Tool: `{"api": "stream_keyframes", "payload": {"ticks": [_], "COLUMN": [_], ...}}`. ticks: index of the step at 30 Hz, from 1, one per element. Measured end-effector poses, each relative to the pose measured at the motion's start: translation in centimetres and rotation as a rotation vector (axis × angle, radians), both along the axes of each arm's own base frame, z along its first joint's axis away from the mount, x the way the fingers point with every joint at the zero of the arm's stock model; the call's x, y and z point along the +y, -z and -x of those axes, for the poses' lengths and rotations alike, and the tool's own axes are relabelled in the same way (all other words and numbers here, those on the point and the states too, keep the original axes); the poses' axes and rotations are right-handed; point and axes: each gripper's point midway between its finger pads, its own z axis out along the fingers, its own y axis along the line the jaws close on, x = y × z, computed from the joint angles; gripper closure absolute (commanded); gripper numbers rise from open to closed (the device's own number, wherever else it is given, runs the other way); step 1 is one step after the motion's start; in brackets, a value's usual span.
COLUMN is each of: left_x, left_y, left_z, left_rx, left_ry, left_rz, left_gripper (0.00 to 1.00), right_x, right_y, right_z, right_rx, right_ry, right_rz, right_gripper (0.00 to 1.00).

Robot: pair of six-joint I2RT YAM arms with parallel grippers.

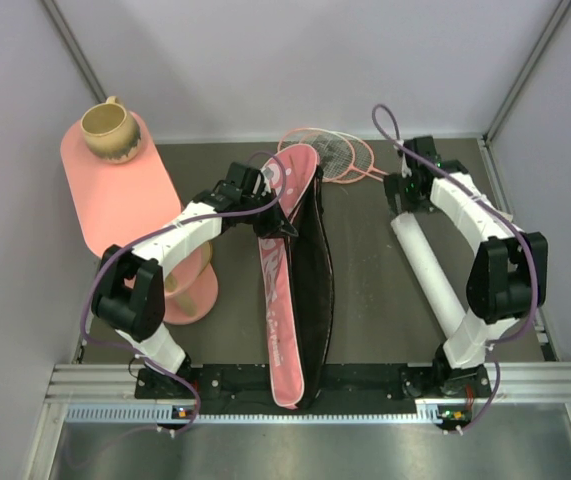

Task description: Pack up the badminton gear

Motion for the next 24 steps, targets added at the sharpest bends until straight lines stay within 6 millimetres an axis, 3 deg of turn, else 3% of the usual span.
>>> {"api": "stream_keyframes", "payload": {"ticks": [2,5,7,10,15,24], "left_x": [0.0,0.0,0.0,-0.4,-1.1,-1.5], "left_y": [0.0,0.0,0.0,-0.4,-1.4,-1.8], "left_z": [0.0,0.0,0.1,0.1,0.4,0.4], "left_rx": [-0.002,-0.007,-0.009,-0.022,-0.050,-0.080], "left_ry": [0.003,0.009,0.015,0.037,0.079,0.112], "left_rz": [-0.001,-0.001,0.001,0.023,0.082,0.106], "left_gripper": [1.00,1.00,1.00,1.00,1.00,1.00], "right_x": [0.8,1.5,2.0,2.1,1.5,1.4], "right_y": [-2.6,-4.7,-5.0,-3.6,-0.1,4.1], "right_z": [-4.0,-8.8,-11.8,-14.6,-17.6,-17.8], "right_rx": [-0.095,-0.182,-0.214,-0.206,-0.164,-0.084], "right_ry": [-0.006,-0.035,-0.072,-0.135,-0.235,-0.364], "right_rz": [-0.018,-0.030,-0.031,-0.034,-0.011,-0.014], "right_gripper": [0.16,0.22,0.30,0.42,0.59,0.64]}}
